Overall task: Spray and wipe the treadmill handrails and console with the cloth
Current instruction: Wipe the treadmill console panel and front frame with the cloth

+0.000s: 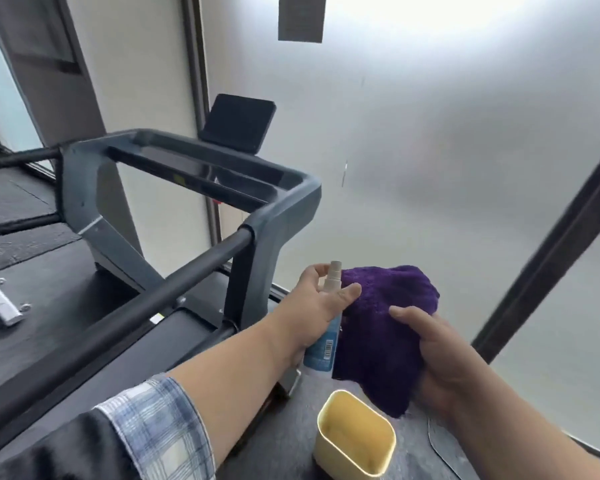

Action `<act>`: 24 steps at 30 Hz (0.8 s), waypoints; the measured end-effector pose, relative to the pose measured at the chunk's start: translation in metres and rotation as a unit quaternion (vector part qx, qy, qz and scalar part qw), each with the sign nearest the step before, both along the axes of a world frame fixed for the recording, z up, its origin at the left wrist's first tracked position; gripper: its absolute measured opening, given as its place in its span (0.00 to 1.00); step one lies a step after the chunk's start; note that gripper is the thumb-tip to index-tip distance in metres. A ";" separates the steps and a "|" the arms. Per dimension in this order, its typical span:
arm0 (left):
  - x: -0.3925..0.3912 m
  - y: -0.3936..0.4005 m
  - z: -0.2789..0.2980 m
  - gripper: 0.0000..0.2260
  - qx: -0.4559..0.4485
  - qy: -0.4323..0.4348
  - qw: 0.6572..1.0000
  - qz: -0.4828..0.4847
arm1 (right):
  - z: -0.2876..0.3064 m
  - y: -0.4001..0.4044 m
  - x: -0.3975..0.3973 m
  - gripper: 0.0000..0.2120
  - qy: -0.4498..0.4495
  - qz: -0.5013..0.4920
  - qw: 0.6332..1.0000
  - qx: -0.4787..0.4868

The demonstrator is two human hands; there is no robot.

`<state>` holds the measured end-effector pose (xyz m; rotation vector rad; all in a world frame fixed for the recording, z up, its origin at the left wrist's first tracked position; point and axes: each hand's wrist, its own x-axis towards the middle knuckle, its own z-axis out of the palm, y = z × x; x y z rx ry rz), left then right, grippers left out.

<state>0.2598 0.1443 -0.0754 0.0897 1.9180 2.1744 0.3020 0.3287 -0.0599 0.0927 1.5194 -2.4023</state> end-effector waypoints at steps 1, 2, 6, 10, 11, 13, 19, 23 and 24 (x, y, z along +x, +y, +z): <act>-0.020 -0.004 0.006 0.34 -0.001 0.008 1.000 -0.001 | 0.003 -0.005 -0.021 0.21 0.000 -0.005 1.000 -0.001; -0.041 -0.007 0.012 0.33 -0.008 0.017 1.000 0.000 | 0.006 -0.010 -0.043 0.21 -0.002 -0.009 1.000 -0.007; -0.121 -0.018 0.036 0.27 -0.050 0.047 0.998 -0.003 | 0.020 -0.026 -0.123 0.23 -0.007 -0.018 0.999 -0.037; -0.191 -0.021 0.055 0.30 -0.112 0.057 0.992 0.013 | 0.032 -0.040 -0.191 0.20 0.002 -0.052 0.998 -0.044; -0.203 -0.021 0.058 0.30 -0.133 0.061 0.989 0.015 | 0.035 -0.042 -0.205 0.19 0.005 -0.055 0.997 -0.050; -0.225 -0.021 0.064 0.28 -0.167 0.075 0.983 0.010 | 0.040 -0.043 -0.229 0.14 0.011 -0.059 0.996 -0.063; -0.293 -0.052 0.098 0.24 -0.254 0.225 0.932 0.126 | 0.045 -0.035 -0.277 0.10 -0.010 -0.093 0.993 -0.073; -0.341 -0.072 0.094 0.25 -0.259 0.221 0.919 0.200 | 0.039 -0.033 -0.296 0.10 -0.029 -0.083 0.994 -0.071; -0.351 -0.074 0.090 0.25 -0.265 0.212 0.916 0.213 | 0.038 -0.033 -0.300 0.10 -0.031 -0.081 0.994 -0.070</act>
